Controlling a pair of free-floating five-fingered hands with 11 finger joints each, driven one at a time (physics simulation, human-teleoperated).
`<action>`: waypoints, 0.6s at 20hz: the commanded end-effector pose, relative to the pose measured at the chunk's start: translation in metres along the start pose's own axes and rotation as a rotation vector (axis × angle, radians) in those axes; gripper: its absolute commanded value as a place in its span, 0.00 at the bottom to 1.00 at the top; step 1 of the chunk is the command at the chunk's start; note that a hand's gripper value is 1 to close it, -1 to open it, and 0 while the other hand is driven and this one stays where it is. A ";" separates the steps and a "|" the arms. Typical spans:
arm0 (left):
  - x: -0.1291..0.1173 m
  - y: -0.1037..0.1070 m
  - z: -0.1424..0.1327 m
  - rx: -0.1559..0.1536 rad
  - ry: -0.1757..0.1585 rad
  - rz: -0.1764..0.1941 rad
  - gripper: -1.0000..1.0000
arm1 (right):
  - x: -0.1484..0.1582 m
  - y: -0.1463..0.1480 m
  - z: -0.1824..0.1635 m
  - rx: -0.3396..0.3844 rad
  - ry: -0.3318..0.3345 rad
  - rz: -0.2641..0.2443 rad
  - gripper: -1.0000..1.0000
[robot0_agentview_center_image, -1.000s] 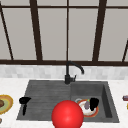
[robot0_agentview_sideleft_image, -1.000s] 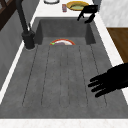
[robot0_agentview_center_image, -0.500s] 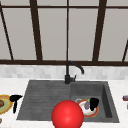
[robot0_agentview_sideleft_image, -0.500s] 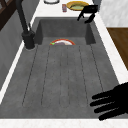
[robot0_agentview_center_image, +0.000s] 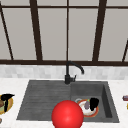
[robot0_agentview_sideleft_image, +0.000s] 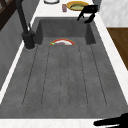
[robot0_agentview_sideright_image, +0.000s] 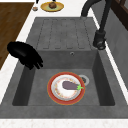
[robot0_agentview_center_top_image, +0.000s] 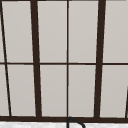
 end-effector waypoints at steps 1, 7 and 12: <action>-0.002 0.002 0.031 0.013 -0.007 0.002 0.00 | 0.000 0.000 0.000 0.000 0.000 0.000 0.50; -0.015 0.001 0.080 0.011 -0.007 0.011 0.00 | 0.000 0.000 0.000 0.000 0.000 0.000 0.50; -0.048 -0.020 0.109 0.039 -0.024 -0.001 0.00 | 0.000 0.000 0.000 0.000 0.000 0.000 0.50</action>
